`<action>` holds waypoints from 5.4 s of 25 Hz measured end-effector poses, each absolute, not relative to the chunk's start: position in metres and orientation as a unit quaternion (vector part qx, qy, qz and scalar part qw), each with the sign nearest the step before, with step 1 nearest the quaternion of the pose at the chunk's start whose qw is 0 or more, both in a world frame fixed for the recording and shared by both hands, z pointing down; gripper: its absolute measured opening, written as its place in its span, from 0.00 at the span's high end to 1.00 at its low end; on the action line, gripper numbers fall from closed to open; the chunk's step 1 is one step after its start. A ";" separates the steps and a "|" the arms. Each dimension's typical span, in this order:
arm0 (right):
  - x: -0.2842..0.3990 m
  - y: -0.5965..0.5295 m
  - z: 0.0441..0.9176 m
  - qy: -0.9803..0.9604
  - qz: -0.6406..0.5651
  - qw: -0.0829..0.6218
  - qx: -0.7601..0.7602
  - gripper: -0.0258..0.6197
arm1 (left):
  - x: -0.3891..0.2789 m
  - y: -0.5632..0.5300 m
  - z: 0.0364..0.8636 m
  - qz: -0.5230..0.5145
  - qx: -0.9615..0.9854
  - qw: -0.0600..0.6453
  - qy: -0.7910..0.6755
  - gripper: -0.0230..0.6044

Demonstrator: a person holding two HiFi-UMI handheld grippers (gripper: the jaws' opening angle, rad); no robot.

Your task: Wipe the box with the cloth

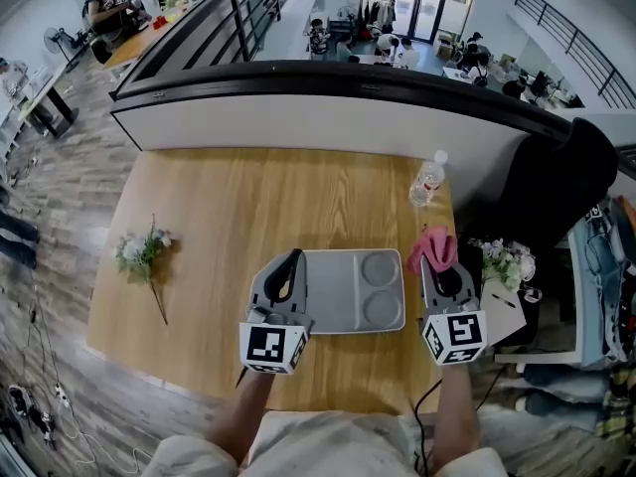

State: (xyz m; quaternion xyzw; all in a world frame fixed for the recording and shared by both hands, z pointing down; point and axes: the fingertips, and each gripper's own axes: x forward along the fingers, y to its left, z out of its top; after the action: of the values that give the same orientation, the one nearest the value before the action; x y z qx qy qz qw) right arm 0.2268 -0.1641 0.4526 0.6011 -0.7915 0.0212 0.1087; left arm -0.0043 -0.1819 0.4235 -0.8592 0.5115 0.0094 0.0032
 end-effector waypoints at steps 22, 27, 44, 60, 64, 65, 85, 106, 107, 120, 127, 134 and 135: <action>0.196 -0.219 0.533 -0.772 -0.157 0.426 0.446 0.84 | -0.020 -0.177 0.433 -0.001 -0.848 -0.001 0.530 0.94; 0.187 -0.225 0.572 -0.755 -0.183 0.503 0.379 0.84 | -0.021 -0.176 0.434 -0.006 -0.847 -0.002 0.532 0.94; 0.181 -0.220 0.631 -0.744 -0.138 0.573 0.316 0.84 | -0.018 -0.178 0.443 -0.012 -0.850 -0.012 0.526 0.94; 0.180 -0.206 0.635 -0.732 -0.139 0.596 0.300 0.84 | -0.024 -0.170 0.441 -0.004 -0.849 -0.007 0.529 0.94; 0.178 -0.198 0.636 -0.730 -0.139 0.602 0.292 0.84 | -0.023 -0.170 0.440 -0.004 -0.850 -0.007 0.527 0.94; 0.177 -0.196 0.636 -0.730 -0.139 0.602 0.292 0.84 | -0.022 -0.169 0.439 -0.003 -0.850 -0.008 0.527 0.94; 0.169 -0.164 0.631 -0.745 -0.097 0.584 0.306 0.85 | -0.013 -0.160 0.438 0.004 -0.861 -0.005 0.508 0.94; 0.164 -0.107 0.635 -0.736 -0.091 0.600 0.301 0.84 | -0.004 -0.148 0.433 0.007 -0.873 0.000 0.487 0.94; 0.163 -0.103 0.636 -0.736 -0.089 0.601 0.299 0.85 | -0.003 -0.148 0.433 0.007 -0.874 0.000 0.486 0.94; 0.164 -0.072 0.637 -0.738 -0.036 0.600 0.307 0.85 | 0.005 -0.148 0.443 0.000 -0.882 -0.012 0.471 0.94; 0.158 -0.059 0.634 -0.743 -0.008 0.598 0.301 0.85 | 0.014 -0.149 0.443 0.001 -0.889 -0.013 0.458 0.94; 0.157 -0.049 0.634 -0.737 -0.009 0.604 0.302 0.85 | 0.018 -0.149 0.441 0.002 -0.893 -0.010 0.450 0.94; 0.156 -0.046 0.634 -0.737 -0.007 0.606 0.299 0.85 | 0.018 -0.149 0.442 0.002 -0.893 -0.011 0.450 0.94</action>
State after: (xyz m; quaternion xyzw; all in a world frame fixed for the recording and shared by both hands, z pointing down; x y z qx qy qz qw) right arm 0.1564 -0.0458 0.6336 0.2992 -0.7373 -0.0074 0.6056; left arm 0.0179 -0.1490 0.4415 -0.8932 0.4496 0.0019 -0.0105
